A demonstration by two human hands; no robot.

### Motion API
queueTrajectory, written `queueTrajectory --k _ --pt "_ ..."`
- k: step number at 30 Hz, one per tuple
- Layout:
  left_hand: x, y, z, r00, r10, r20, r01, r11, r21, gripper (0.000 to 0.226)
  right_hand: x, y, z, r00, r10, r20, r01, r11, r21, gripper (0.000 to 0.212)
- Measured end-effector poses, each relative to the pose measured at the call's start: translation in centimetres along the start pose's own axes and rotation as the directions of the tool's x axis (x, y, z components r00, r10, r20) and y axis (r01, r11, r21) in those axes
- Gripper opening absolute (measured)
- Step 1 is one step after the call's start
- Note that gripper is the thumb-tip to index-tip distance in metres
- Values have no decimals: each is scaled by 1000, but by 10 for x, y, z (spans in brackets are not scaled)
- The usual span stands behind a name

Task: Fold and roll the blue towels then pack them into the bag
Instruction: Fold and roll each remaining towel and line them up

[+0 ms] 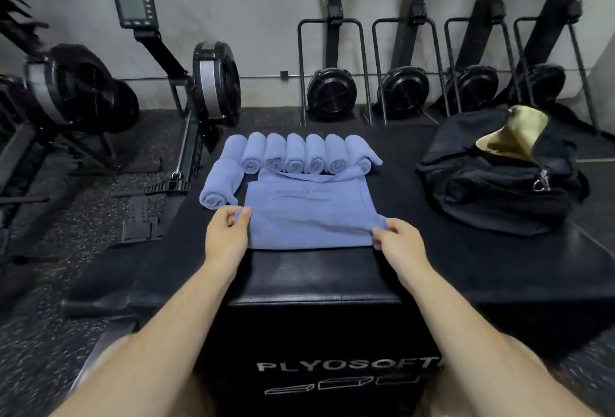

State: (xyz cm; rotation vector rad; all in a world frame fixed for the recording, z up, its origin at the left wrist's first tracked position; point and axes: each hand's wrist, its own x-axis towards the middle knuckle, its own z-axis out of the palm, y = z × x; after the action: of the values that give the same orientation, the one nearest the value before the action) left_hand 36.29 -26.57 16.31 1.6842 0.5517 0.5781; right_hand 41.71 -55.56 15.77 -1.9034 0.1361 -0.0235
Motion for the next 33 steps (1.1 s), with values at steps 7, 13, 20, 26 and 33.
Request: queueTrajectory --k 7,13,20,26,33 --pt "3 -4 3 998 -22 61 19 999 45 11 9 3 5 978 -204 53 209 966 -154 15" --pt "4 -3 9 998 -35 43 29 991 134 20 14 -3 10 986 -165 4 163 971 -176 28" --pt "0 10 -7 980 -41 193 -21 951 309 41 5 -17 -10 998 37 42 -34 998 -60 45" --pt "-2 17 -14 938 -91 334 1 966 260 42 4 -17 -17 981 -117 153 172 892 -417 34" --pt "12 -18 20 829 147 539 -519 560 645 47 10 -11 42 828 -328 456 558 572 -601 44"
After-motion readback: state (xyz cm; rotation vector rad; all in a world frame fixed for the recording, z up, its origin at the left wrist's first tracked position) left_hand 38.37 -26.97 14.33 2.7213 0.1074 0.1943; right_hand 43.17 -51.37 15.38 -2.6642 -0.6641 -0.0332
